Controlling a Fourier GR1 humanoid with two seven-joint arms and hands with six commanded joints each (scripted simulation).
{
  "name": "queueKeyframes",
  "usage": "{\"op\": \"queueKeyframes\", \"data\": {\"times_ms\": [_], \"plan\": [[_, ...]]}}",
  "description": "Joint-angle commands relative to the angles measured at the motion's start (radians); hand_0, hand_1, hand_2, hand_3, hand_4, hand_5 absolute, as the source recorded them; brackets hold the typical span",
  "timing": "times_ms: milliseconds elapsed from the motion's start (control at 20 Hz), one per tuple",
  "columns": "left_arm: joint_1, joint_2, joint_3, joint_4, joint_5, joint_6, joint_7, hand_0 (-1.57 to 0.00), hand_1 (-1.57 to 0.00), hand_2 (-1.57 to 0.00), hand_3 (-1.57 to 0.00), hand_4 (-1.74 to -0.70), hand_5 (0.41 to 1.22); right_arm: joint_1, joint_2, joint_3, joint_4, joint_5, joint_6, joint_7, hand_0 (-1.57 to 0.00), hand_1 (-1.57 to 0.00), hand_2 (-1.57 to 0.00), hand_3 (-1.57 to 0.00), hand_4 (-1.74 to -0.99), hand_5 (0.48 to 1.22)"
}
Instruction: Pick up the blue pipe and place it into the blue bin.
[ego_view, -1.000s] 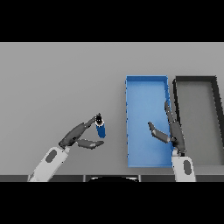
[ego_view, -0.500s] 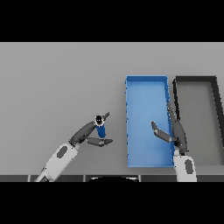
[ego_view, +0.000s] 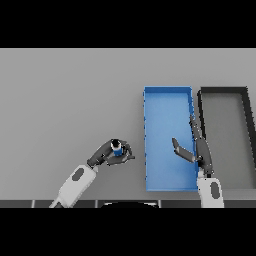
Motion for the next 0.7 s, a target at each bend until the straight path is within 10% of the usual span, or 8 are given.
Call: {"op": "queueKeyframes", "data": {"times_ms": [0, 650], "plan": [[-0.006, -0.006, -0.008, 0.001, -0.023, 0.018, 0.006, -1.17, -1.24, -1.28, -1.27, -1.55, 1.094, -0.006, 0.001, 0.000, 0.008, -0.003, 0.003, 0.014, 0.00, 0.00, 0.00, 0.00, -1.228, 0.656], [-0.048, -0.054, 0.025, -0.202, -0.046, 0.005, 0.014, -1.55, -1.55, -1.56, -1.55, -1.47, 1.214, -0.026, -0.010, 0.001, 0.025, 0.017, 0.000, 0.031, 0.00, 0.00, 0.00, 0.00, -1.194, 0.642]]}}
